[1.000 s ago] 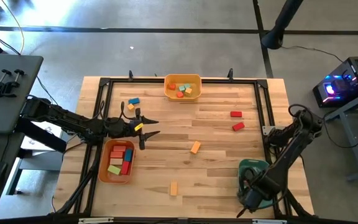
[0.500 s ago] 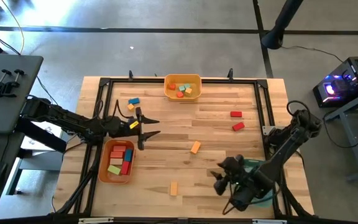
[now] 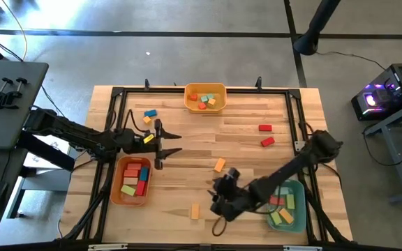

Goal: Sort blocks by size
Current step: Put the thin yellow block into the green bin

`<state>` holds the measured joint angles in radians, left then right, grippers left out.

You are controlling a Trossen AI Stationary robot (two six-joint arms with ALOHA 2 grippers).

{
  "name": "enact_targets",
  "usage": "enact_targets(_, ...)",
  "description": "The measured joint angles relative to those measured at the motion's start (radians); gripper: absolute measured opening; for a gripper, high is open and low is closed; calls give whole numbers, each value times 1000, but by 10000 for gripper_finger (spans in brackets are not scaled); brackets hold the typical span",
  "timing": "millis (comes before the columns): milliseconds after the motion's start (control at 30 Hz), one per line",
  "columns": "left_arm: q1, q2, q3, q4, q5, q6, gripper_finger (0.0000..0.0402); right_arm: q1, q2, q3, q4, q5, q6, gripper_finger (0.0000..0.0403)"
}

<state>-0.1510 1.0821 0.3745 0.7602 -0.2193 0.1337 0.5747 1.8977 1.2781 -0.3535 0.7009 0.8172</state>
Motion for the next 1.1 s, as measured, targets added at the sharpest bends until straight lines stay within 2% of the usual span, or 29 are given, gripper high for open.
enact_targets(100,-26,0,36,-79,-2,0,189,-25,12,0,83,-60,-75,216)
enact_targets(200,-72,0,75,-188,-27,-20,189,-31,12,0,126,-74,-111,216)
enact_targets(400,-269,0,186,-463,-115,-57,184,-18,12,0,198,-73,-122,216)
enact_targets(533,-419,0,217,-560,-242,-59,177,9,12,0,246,-7,-127,216)
enact_targets(633,-479,0,208,-566,-296,-52,175,24,12,0,248,88,-116,216)
enact_targets(733,-489,0,192,-570,-300,-21,174,22,12,0,247,163,-73,216)
enact_targets(867,-462,0,159,-579,-299,25,174,-11,12,0,242,161,-5,216)
enact_targets(967,-438,0,130,-577,-299,25,174,-52,12,0,237,125,36,216)
enact_targets(1100,-401,0,93,-575,-292,-2,174,-104,12,0,238,12,39,216)
